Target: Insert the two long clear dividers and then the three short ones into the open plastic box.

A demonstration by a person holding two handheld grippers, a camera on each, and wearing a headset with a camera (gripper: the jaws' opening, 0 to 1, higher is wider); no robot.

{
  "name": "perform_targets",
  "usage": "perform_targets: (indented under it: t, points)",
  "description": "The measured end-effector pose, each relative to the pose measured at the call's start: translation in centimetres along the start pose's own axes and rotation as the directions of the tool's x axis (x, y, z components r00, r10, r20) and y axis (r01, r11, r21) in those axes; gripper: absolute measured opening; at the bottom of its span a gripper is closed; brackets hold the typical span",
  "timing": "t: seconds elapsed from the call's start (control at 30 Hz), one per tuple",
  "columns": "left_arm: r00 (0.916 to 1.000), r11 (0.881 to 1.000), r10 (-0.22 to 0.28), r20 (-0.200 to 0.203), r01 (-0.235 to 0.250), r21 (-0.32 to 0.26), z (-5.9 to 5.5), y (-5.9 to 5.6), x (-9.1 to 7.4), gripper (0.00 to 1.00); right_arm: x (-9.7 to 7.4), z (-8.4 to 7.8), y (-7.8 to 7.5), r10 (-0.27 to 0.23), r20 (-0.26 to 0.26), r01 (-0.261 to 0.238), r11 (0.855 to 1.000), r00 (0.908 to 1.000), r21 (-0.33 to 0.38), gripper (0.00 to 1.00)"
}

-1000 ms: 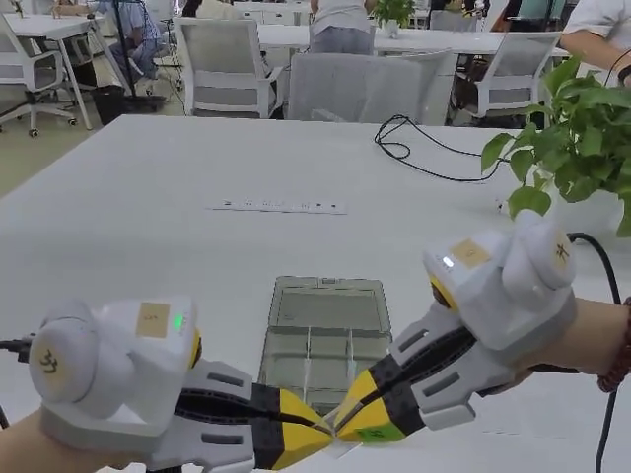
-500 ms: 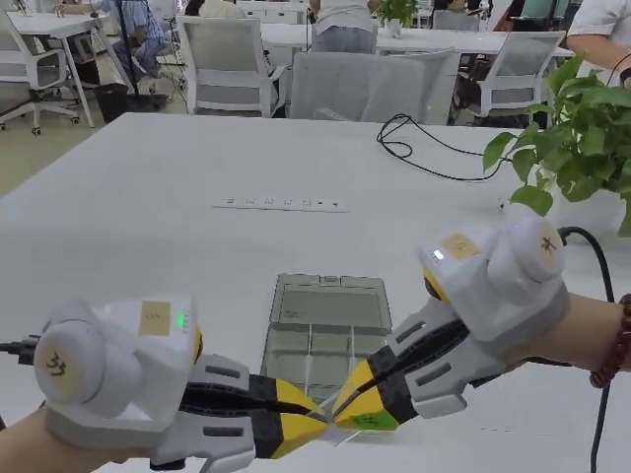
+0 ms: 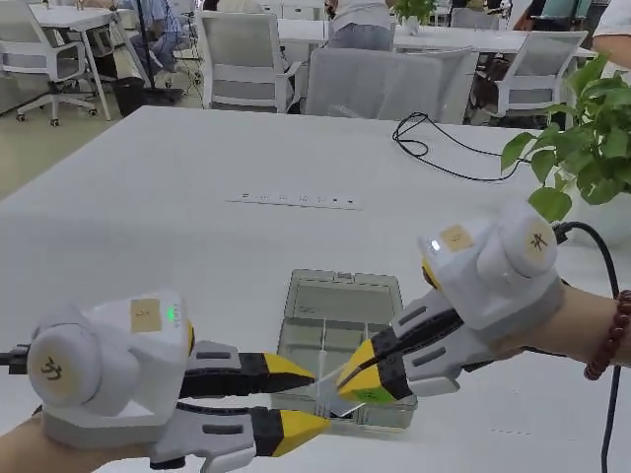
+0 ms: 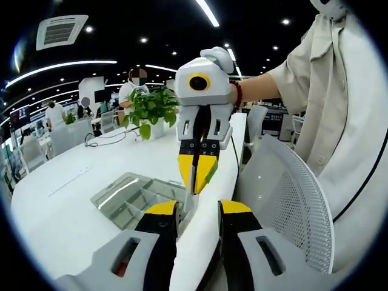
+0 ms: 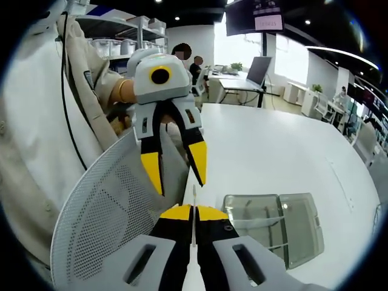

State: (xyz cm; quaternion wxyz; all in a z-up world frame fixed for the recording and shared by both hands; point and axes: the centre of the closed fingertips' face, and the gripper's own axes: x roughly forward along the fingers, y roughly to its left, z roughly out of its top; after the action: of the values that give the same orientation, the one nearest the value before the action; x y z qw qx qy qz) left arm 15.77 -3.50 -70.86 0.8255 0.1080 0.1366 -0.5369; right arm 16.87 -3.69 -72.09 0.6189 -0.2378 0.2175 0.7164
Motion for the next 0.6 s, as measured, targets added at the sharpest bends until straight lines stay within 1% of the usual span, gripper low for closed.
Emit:
perform_targets:
  t: [0.03, 0.1, 0.13, 0.3, 0.37, 0.43, 0.47, 0.53, 0.57, 0.6]
  points:
    - [0.9998, 1.000, 0.016, 0.009, -0.016, -0.003, 0.0, 0.3, -0.1, 0.26, 0.1, 0.0, -0.3, -0.006, -0.001, 0.006, 1.000, 1.0000, 0.001, 0.02]
    - [0.9993, 0.999, 0.034, 0.017, -0.033, -0.024, 0.0, 0.6, -0.3, 0.30, 0.2, 0.0, -0.8, -0.023, -0.007, 0.023, 1.000, 0.9997, -0.002, 0.02]
    - [0.9989, 0.999, 0.042, 0.020, -0.042, -0.024, 0.0, 0.7, -0.3, 0.33, 0.3, 0.0, -1.0, -0.026, -0.009, 0.026, 1.000, 0.9996, 0.003, 0.02]
    - [0.9948, 0.994, 0.099, 0.025, -0.098, -0.047, -0.1, 1.6, -0.6, 0.42, 0.5, -0.2, -2.6, -0.069, -0.027, 0.070, 0.998, 0.9972, 0.004, 0.02]
    - [0.9899, 0.988, 0.140, 0.018, -0.139, -0.074, -0.3, 2.1, -0.8, 0.47, 0.7, -0.3, -3.4, -0.091, -0.031, 0.091, 0.996, 0.9954, 0.009, 0.02]
    - [0.9872, 0.984, 0.158, 0.019, -0.156, -0.080, -0.6, 2.3, -0.8, 0.52, 0.8, -0.5, -4.1, -0.110, -0.041, 0.110, 0.994, 0.9931, 0.012, 0.02]
    - [0.9840, 0.981, 0.177, 0.016, -0.175, -0.089, -0.8, 2.6, -0.9, 0.53, 0.9, -0.6, -4.6, -0.124, -0.045, 0.125, 0.992, 0.9913, 0.017, 0.02]
    - [0.9813, 0.978, 0.192, 0.005, -0.191, -0.089, -1.0, 2.8, -0.9, 0.56, 1.0, -0.7, -5.1, -0.132, -0.049, 0.133, 0.991, 0.9900, 0.017, 0.02]
    - [0.9781, 0.974, 0.208, -0.001, -0.208, -0.091, -1.1, 3.1, -1.0, 0.58, 1.0, -0.7, -5.6, -0.145, -0.052, 0.146, 0.989, 0.9880, 0.018, 0.02]
    - [0.9760, 0.972, 0.218, 0.001, -0.217, -0.088, -1.0, 3.3, -1.1, 0.60, 1.1, -0.8, -5.8, -0.151, -0.059, 0.153, 0.988, 0.9867, 0.019, 0.02]
